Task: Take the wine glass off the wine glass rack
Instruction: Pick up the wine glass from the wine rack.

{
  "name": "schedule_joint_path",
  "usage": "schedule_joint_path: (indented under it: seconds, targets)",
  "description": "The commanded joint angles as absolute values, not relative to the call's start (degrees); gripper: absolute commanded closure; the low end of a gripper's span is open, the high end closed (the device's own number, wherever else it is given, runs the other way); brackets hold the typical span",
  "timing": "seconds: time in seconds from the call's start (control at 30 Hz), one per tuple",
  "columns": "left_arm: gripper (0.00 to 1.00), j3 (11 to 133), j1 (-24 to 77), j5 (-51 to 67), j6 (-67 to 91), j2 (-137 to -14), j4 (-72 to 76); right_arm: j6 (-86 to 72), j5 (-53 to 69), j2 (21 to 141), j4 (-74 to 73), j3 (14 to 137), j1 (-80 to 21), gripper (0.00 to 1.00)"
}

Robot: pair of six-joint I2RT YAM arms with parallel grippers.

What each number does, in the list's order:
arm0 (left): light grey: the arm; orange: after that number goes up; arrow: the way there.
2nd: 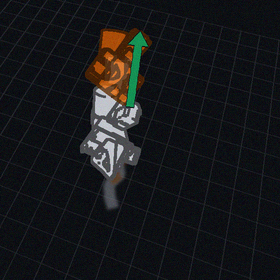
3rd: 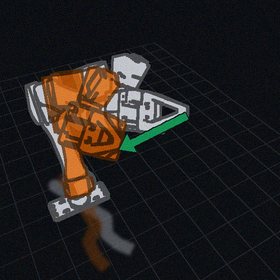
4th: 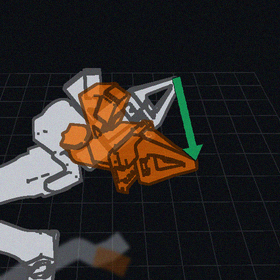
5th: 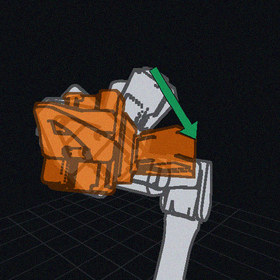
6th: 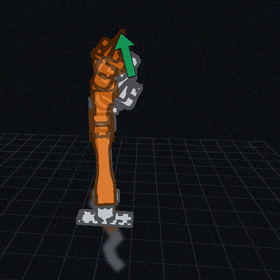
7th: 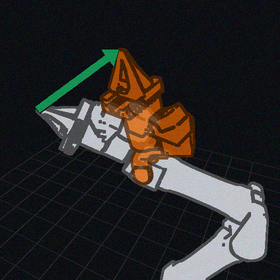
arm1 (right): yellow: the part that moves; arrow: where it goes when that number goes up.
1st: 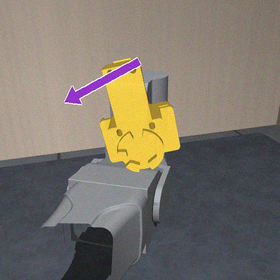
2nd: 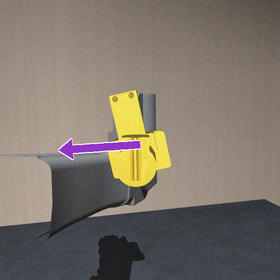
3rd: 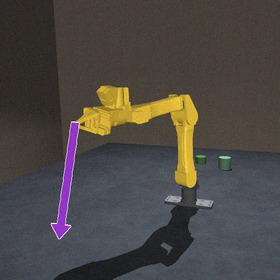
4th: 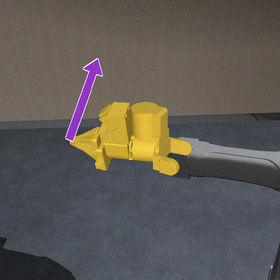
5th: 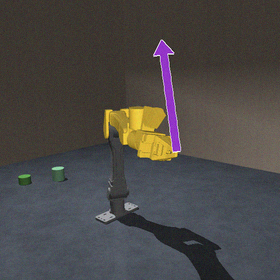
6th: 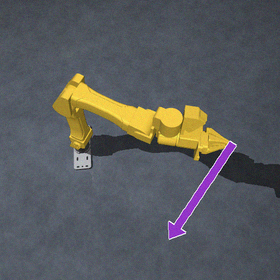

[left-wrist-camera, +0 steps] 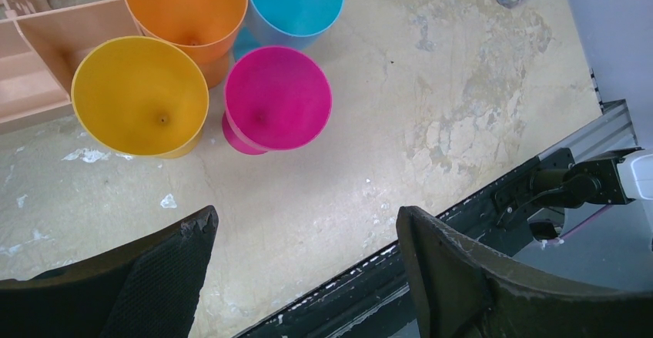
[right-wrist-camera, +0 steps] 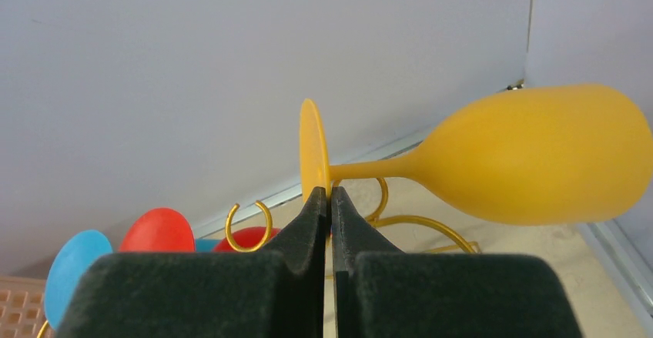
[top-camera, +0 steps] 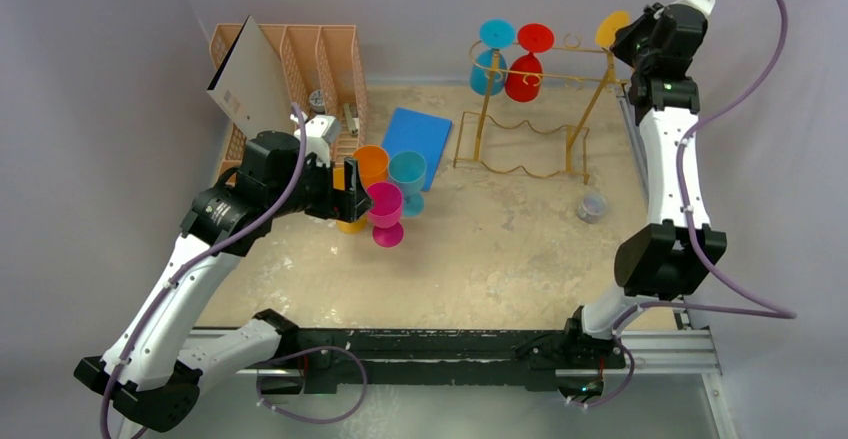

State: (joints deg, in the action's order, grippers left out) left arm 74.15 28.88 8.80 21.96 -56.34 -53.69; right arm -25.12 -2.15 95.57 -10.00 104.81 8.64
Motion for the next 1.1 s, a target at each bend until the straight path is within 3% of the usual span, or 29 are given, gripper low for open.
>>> schedule_joint_path:
  seconds: [0.0,0.63,1.07]
  targets:
    - [0.16,74.09,28.52,9.53,22.06,-55.81,-52.12,-23.16,-6.32,89.26,-6.88,101.72,8.87,1.00]
    - [0.16,73.74,28.56,10.57,21.80,-56.50,-51.68,-24.38,-8.34,72.97,-9.17,86.19,9.93,1.00]
    - [0.16,73.84,28.56,11.84,21.79,-57.18,-50.76,-28.88,3.12,60.30,-18.78,77.87,10.02,1.00]
